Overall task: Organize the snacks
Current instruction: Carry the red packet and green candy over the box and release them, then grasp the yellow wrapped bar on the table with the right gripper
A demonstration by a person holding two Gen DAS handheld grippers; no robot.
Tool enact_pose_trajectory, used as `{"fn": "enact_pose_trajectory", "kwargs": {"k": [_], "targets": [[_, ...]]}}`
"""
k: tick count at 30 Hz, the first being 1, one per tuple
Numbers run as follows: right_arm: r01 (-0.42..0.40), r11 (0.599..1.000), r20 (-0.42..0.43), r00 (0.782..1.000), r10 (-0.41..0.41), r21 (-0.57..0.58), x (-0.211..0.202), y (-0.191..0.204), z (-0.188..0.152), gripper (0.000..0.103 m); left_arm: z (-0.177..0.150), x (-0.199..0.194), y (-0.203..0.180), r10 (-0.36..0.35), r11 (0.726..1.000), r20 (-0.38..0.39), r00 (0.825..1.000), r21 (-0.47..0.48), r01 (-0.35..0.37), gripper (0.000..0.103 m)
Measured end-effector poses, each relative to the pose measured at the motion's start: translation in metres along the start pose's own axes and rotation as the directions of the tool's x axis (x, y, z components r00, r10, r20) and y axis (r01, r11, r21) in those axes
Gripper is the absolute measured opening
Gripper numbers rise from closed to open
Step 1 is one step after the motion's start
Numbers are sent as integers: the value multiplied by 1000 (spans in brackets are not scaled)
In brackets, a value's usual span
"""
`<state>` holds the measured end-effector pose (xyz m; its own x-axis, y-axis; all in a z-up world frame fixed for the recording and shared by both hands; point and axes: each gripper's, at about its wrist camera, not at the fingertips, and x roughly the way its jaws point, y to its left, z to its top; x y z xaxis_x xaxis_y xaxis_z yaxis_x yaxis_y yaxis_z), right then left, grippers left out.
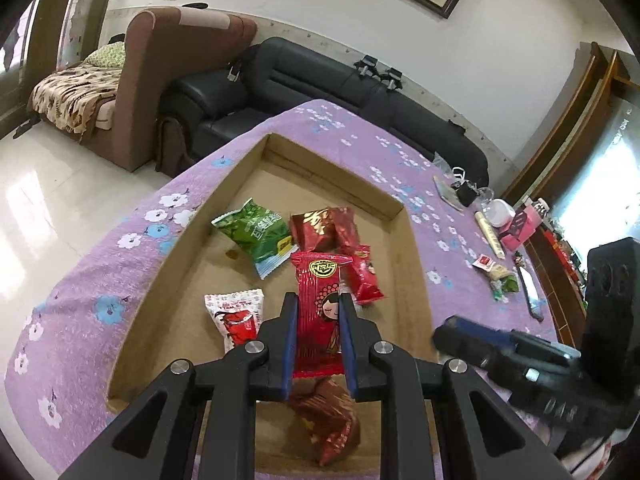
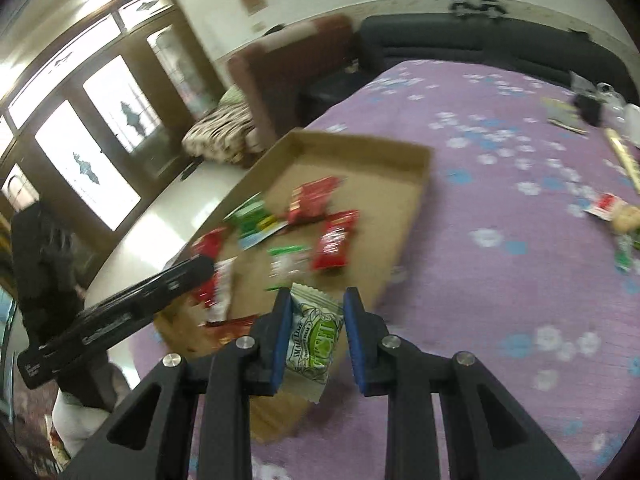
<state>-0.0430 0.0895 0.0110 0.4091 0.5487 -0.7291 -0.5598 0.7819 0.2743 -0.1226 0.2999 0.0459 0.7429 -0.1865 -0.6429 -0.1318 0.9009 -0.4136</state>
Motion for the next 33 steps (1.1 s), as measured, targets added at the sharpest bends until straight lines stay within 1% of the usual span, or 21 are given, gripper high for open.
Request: {"fn": "enact_pose_trajectory", "kwargs": {"k": [4,10,11,14,16,19,21,22,23,24,25,26,27,28,29,30,31,32,33], "targets": [[-10,1000,-43,999,8,-29,23,18,-5,25,-1,10,4,2,1000,-24,1000,-9,-3,20],[7,999,-70,998,-10,-49,39,21,-11,26,-3,9,7,-24,999,-23,999,-25,23,21],[7,999,-70,997,-11,-52,40,21,-11,26,-2,7,7,-28,999,-18,999,-29,27,24],[7,998,-55,998,-11,-60,39,23,-11,26,0,-1,8,-37,999,5,999,-38,37,41],[1,998,-41,999,-4,-68,34,26,-11,28,1,-8,5,-43,998,21,999,-37,43,46],[-1,997,-8,1000,1,-77,23,27,-9,33,3,-19,-1,-46,998,46,998,-36,47,60],[-3,997,30,1000,6,-75,8,24,-9,34,4,-27,-6,-47,998,67,997,-28,49,76],[0,997,48,999,4,-75,2,22,-7,35,3,-33,-12,-49,999,86,995,-14,50,80],[4,997,64,998,0,-77,-4,20,-7,35,3,-37,-17,-48,999,100,994,-5,49,88],[16,997,90,996,-9,-75,-14,16,-8,38,3,-42,-22,-43,999,118,992,6,43,96],[28,997,113,993,-20,-69,-23,12,-8,42,2,-48,-30,-36,999,145,989,20,33,99],[40,997,136,990,-31,-61,-32,6,-9,45,1,-52,-35,-35,999,161,986,29,31,102],[53,997,156,987,-44,-54,-40,0,-10,49,0,-56,-42,-49,998,176,983,43,42,102],[73,996,177,982,-63,-47,-49,-7,-12,52,-1,-60,-51,-91,995,184,979,62,81,102],[101,994,199,976,-91,-40,-58,-16,-14,54,-3,-62,-57,-120,991,186,975,72,108,102],[132,991,219,968,-122,-33,-65,-25,-16,58,-5,-63,-64,-141,988,185,973,83,128,102],[169,985,240,958,-159,-22,-73,-36,-18,63,-7,-63,-70,-158,985,179,971,94,143,102],[203,979,263,945,-193,-9,-81,-50,-21,67,-9,-62,-77,-188,980,169,968,105,172,102],[232,973,284,932,-224,8,-88,-64,-23,73,-11,-61,-81,-205,976,158,966,112,189,102]]}}
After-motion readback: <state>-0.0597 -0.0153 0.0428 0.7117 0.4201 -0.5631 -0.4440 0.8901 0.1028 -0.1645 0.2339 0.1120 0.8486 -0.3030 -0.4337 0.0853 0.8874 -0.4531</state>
